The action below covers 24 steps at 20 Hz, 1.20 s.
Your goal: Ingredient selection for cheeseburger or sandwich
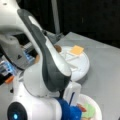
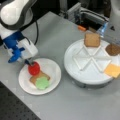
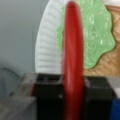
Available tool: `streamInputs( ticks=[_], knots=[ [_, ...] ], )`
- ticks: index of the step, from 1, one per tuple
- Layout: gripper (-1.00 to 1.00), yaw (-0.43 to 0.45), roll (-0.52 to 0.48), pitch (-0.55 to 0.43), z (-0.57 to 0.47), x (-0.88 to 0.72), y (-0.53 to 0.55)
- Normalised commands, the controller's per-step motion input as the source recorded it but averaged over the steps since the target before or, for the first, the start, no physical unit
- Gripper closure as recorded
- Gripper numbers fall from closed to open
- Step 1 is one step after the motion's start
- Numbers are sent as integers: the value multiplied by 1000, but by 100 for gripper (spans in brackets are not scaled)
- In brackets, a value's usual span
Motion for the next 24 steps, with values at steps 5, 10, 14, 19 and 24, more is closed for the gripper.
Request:
streamInputs(
  ticks=[5, 10, 14, 19, 24],
  knots=[
    [100, 77, -272, 169, -36, 212, 101],
    [100, 64, -171, 99, -80, 163, -17],
    [100, 84, -136, 70, -73, 109, -115],
    [100, 113, -124, 46, -101, 84, -137],
    [100, 135, -86, 26, -66, 24, -75]
  ],
)
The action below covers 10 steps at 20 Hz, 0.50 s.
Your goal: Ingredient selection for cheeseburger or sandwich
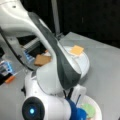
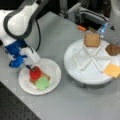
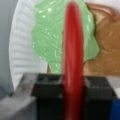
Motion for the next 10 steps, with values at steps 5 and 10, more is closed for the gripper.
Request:
streamInputs(
  ticks=[5, 10],
  knots=[
    [100, 154, -55, -7, -77, -86, 10],
    [100, 149, -55, -32, -107, -182, 94]
  ],
)
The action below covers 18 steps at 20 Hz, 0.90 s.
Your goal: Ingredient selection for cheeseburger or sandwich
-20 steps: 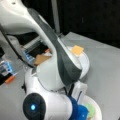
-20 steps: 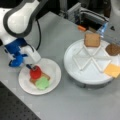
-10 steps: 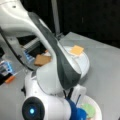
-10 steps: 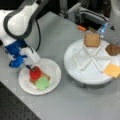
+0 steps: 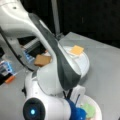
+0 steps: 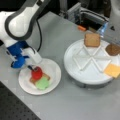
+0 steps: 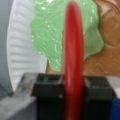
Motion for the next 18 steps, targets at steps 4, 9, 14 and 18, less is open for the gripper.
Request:
streamInputs(
  ticks=[4, 9, 14, 18],
  knots=[
    [100, 124, -77, -58, -84, -141, 65],
    [100, 118, -91, -75, -27, -103, 38],
    [100, 122, -98, -77, -7, -79, 7],
    [-100, 113, -91, -81, -18, -27, 1]
  ],
)
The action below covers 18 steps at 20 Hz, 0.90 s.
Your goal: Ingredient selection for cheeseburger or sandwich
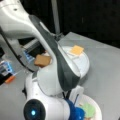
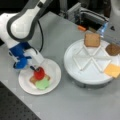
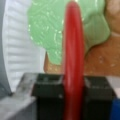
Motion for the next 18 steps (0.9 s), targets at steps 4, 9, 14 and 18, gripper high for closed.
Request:
streamInputs(
  ticks=[4, 9, 14, 18],
  knots=[
    [-100, 103, -89, -88, -50, 34, 15],
    [-100, 106, -77, -83, -54, 53, 12],
    [-100, 113, -61, -68, -45, 48, -3],
    [-100, 114, -65, -49, 9, 44, 3]
  ],
)
